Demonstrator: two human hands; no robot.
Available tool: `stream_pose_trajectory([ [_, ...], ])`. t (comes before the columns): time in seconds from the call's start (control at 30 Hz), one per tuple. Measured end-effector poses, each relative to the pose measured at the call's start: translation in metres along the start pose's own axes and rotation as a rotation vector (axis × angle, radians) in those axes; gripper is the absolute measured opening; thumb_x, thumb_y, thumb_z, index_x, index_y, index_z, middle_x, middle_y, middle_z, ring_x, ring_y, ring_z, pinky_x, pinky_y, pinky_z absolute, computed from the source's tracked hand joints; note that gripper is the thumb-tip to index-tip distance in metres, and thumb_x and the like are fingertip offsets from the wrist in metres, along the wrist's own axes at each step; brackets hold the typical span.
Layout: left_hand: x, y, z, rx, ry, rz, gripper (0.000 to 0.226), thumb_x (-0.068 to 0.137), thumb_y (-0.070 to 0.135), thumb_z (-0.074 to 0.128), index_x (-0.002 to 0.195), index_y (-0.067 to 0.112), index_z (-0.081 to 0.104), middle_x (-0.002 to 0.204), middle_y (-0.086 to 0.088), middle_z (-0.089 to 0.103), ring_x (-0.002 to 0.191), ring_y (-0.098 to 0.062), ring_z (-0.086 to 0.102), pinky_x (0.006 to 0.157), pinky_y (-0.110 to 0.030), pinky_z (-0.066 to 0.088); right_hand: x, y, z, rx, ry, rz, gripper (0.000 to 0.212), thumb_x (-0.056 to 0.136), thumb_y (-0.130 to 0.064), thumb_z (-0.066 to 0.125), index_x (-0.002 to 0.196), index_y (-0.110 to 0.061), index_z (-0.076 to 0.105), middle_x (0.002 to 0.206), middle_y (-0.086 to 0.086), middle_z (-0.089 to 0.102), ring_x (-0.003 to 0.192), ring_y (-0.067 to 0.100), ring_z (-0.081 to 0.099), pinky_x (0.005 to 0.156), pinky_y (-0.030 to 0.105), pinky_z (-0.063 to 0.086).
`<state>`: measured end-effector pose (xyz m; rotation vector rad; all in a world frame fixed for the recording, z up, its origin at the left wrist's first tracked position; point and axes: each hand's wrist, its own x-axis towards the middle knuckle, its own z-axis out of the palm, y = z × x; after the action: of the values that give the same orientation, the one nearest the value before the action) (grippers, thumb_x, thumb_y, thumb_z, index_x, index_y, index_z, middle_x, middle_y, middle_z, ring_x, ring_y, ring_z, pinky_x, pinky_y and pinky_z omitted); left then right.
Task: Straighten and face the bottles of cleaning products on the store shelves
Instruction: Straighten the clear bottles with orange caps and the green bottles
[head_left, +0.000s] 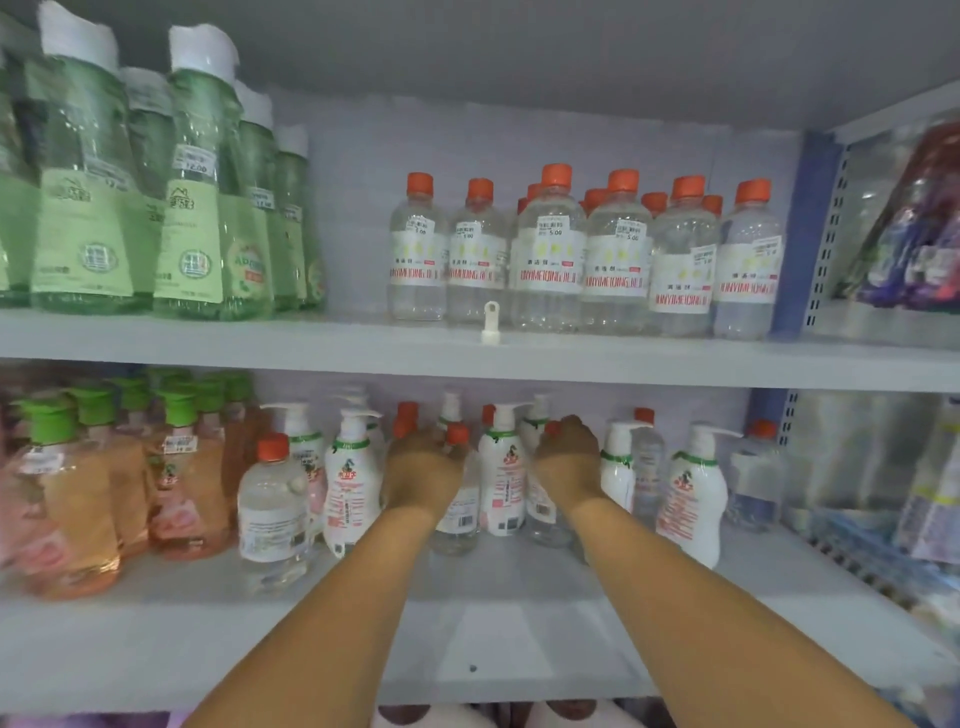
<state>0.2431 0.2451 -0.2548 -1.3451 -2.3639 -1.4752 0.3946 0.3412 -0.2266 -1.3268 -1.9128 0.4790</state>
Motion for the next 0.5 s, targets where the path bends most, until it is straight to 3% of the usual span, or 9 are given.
stream_pose_trajectory([
  [0.13,-0.009,-0.002,-0.013,-0.086,-0.032,0.018,0.028,0.096,0.049,0.063,0.101,0.023,0.070,0.094,0.009,0.064,0.087,-0.018,0.059,0.076,-0.027,0.040,-0.023,-0.002,-0.009,0.001,-0.030,-0.084,0.014,0.105,-0.017,0.046,0.098,-0.012,0.057,0.105,0.011,0.066,0.083,0.023,0.058,0.062,0.024,0.037],
  [0.3,-0.039,-0.007,-0.039,-0.140,-0.034,0.013,0.019,0.088,0.039,0.076,0.094,0.022,0.068,0.099,0.004,0.070,0.089,-0.016,0.068,0.079,-0.031,0.053,-0.054,0.018,-0.036,0.166,-0.117,-0.194,0.009,0.103,-0.029,0.055,0.097,-0.031,0.060,0.087,-0.010,0.064,0.072,-0.001,0.056,0.054,0.013,0.038],
  [0.4,-0.065,-0.013,-0.059,-0.230,0.008,0.041,0.015,0.085,0.036,0.081,0.088,0.037,0.067,0.100,0.013,0.069,0.082,0.006,0.065,0.068,-0.014,0.047,-0.076,0.033,-0.049,0.352,-0.151,-0.204,0.012,0.096,-0.032,0.068,0.101,-0.042,0.062,0.085,-0.028,0.066,0.079,-0.020,0.058,0.058,0.003,0.039],
  [0.5,-0.085,-0.017,-0.071,-0.282,-0.004,0.032,0.018,0.083,0.046,0.081,0.091,0.047,0.065,0.102,0.022,0.068,0.087,0.006,0.065,0.068,-0.017,0.045,-0.095,0.050,-0.056,0.484,-0.312,-0.189,0.027,0.090,-0.043,0.074,0.114,-0.050,0.061,0.095,-0.048,0.063,0.089,-0.032,0.053,0.065,0.002,0.043],
])
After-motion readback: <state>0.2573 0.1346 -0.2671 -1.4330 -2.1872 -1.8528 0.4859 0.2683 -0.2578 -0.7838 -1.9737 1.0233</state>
